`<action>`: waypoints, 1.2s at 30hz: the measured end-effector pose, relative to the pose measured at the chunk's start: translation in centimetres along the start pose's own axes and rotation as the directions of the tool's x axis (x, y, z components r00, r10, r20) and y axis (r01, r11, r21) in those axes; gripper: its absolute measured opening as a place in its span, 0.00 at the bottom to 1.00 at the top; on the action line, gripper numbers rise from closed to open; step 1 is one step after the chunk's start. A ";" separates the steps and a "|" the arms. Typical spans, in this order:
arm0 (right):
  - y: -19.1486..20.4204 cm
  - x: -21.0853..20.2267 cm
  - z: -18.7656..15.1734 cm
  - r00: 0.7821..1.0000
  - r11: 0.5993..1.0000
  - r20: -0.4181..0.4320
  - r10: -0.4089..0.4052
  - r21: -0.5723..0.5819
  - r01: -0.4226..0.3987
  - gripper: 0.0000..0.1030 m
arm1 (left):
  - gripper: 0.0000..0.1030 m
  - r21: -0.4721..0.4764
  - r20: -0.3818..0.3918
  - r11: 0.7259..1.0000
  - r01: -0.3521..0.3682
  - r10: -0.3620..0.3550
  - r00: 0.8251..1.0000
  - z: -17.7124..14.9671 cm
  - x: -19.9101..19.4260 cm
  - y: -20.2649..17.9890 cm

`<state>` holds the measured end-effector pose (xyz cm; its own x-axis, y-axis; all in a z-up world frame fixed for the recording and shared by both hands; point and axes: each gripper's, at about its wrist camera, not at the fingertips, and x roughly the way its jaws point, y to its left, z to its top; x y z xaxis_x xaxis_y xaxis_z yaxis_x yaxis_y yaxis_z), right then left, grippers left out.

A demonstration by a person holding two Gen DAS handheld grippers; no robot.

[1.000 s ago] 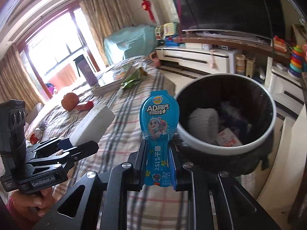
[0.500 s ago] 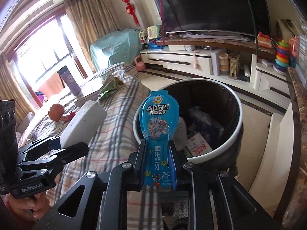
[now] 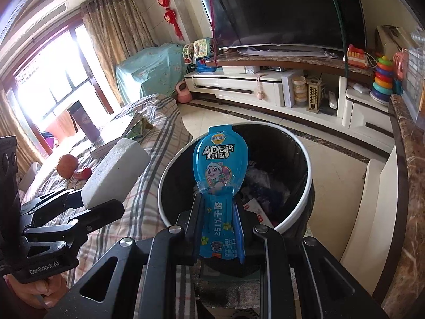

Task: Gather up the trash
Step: 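Carry the foam block and blue drink pouch over the trash bin with both tools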

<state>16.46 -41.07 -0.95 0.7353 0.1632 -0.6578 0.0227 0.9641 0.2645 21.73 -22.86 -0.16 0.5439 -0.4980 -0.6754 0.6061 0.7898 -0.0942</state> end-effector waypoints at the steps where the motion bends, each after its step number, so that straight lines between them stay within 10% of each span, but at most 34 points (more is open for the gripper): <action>1: -0.1 0.1 0.1 1.000 1.000 -0.001 -0.001 0.000 0.001 0.20 | 0.46 0.005 -0.002 1.000 0.000 0.000 1.000 0.1 0.2 -0.2; 36: -2.5 2.6 1.8 0.998 1.000 -0.067 -0.018 0.012 0.019 0.20 | 0.46 0.048 -0.063 0.999 -0.013 0.016 0.998 2.7 4.4 -1.2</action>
<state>19.53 -43.42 -2.06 0.6876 0.1592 -0.7084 0.0445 0.9646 0.2600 24.94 -26.95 -1.07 0.5158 -0.4615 -0.7218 0.6262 0.7780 -0.0500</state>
